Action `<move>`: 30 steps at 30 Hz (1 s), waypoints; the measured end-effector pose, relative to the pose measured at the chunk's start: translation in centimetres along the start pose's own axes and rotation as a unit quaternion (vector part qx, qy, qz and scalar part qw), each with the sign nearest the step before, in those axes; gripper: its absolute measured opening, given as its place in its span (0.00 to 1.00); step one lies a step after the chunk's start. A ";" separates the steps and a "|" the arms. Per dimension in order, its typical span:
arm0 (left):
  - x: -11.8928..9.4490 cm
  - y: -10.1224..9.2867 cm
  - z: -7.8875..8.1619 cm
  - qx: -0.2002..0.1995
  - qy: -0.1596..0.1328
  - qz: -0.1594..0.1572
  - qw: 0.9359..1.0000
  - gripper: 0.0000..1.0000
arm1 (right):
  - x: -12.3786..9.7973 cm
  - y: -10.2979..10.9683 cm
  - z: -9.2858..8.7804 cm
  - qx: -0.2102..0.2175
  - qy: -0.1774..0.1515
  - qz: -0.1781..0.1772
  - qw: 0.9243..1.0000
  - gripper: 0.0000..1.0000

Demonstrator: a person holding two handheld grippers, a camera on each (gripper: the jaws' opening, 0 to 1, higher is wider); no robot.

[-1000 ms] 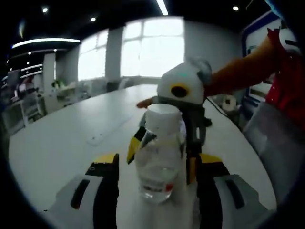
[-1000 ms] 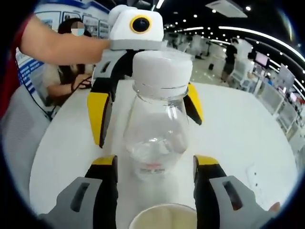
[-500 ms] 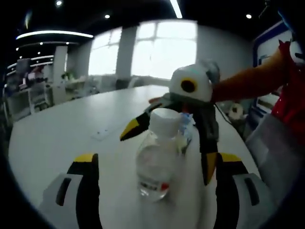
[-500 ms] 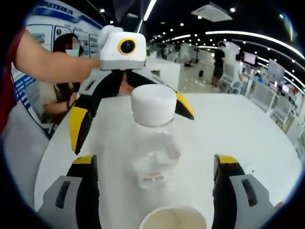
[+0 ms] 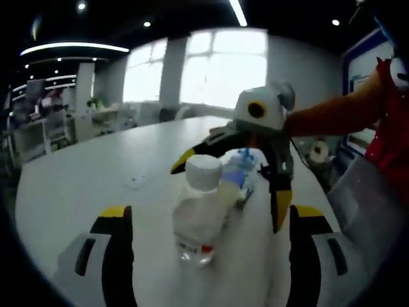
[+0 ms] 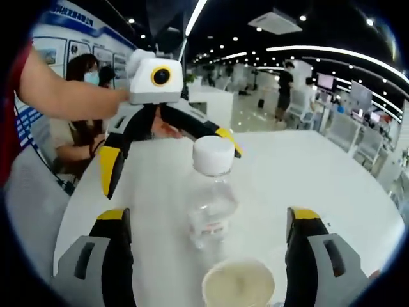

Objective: Arrange the tabletop items into an orderly group along one side of the table until the central work area is clear of visible clutter.

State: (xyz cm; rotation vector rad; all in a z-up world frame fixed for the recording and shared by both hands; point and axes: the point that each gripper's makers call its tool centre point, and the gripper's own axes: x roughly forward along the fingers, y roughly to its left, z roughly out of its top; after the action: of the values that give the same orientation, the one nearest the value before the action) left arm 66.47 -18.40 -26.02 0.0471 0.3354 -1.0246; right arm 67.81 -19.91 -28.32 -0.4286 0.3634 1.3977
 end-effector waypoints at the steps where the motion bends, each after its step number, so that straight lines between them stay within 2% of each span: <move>1: -0.1 0.0 0.0 0.000 0.000 0.002 1.000 0.99 | -0.3 0.0 -0.1 0.002 0.000 -0.003 1.000 1.00; 7: -0.7 -0.9 0.8 -0.002 -0.007 0.012 1.000 0.99 | -2.8 0.0 -0.2 0.015 -0.014 -0.031 0.999 1.00; 13: -0.7 -2.6 0.7 -0.007 -0.005 0.014 1.000 0.99 | -5.5 0.9 -0.2 0.021 -0.025 -0.050 0.998 1.00; 20: -1.8 -4.1 0.7 -0.018 -0.011 0.034 0.999 0.99 | -9.2 2.0 -0.6 0.022 -0.031 -0.075 0.996 1.00; 22: -2.1 -4.6 0.4 -0.019 0.000 0.043 0.999 0.99 | -10.2 2.2 -0.7 0.023 -0.032 -0.082 0.996 1.00; 30: -3.2 -7.7 1.6 -0.013 -0.014 0.052 0.998 0.99 | -14.5 3.0 -1.3 0.034 -0.043 -0.120 0.991 1.00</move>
State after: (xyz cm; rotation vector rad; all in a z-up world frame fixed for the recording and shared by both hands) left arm 58.86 -20.07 -22.60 0.0263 0.3173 -0.9179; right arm 62.85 -32.68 -22.59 -0.3433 0.2792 1.1626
